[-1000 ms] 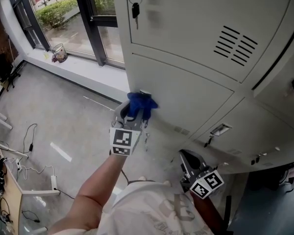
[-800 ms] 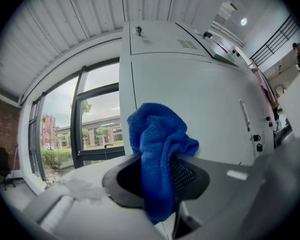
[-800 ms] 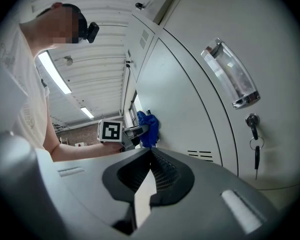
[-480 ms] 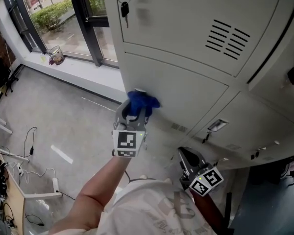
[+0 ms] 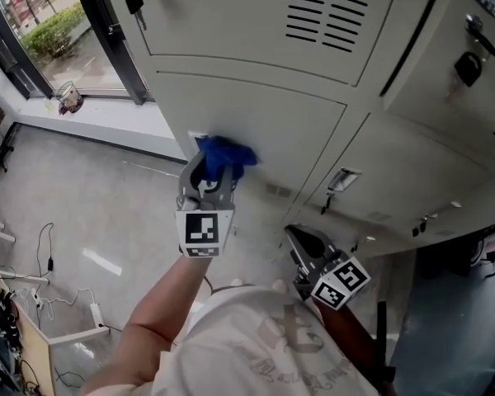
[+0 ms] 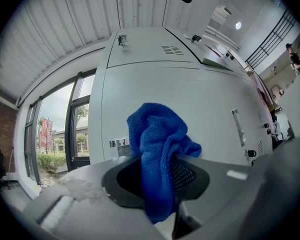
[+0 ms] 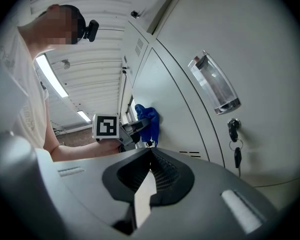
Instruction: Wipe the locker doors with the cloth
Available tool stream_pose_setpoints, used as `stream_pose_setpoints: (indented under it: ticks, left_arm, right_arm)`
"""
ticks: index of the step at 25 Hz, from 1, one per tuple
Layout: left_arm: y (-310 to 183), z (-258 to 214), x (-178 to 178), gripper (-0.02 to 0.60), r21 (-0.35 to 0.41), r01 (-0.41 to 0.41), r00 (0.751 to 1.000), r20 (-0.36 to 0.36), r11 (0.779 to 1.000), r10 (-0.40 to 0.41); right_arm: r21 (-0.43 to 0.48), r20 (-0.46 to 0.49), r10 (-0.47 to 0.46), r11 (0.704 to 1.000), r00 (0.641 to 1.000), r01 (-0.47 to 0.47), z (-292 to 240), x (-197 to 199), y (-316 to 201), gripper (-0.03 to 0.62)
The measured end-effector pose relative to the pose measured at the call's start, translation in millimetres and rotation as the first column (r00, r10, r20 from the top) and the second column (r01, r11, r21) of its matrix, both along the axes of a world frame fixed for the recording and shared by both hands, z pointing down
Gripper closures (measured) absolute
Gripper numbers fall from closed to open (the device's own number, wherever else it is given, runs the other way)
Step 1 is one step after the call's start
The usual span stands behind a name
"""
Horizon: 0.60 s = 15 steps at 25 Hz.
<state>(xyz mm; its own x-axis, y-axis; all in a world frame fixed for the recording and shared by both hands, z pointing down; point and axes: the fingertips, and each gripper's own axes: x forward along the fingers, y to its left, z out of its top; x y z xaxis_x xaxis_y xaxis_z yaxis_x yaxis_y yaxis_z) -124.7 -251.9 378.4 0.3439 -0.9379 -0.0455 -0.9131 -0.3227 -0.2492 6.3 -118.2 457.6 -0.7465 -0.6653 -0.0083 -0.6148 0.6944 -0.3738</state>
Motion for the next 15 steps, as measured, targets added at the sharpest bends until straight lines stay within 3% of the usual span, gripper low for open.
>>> stream_pose_setpoints:
  ticks: [6,15]
  left_arm:
    - [8,-1,24,0.463,0.007,-0.041,0.999,0.023,0.999,0.041]
    - [27,6,94,0.463,-0.001,-0.160,0.985,0.060,0.987,0.160]
  right_arm:
    - [-0.004,-0.002,0.004,1.000,1.000,-0.004,4,12,3,0.586]
    - [0.002,-0.004,0.003,1.000,1.000,-0.003,4,30,9,0.586]
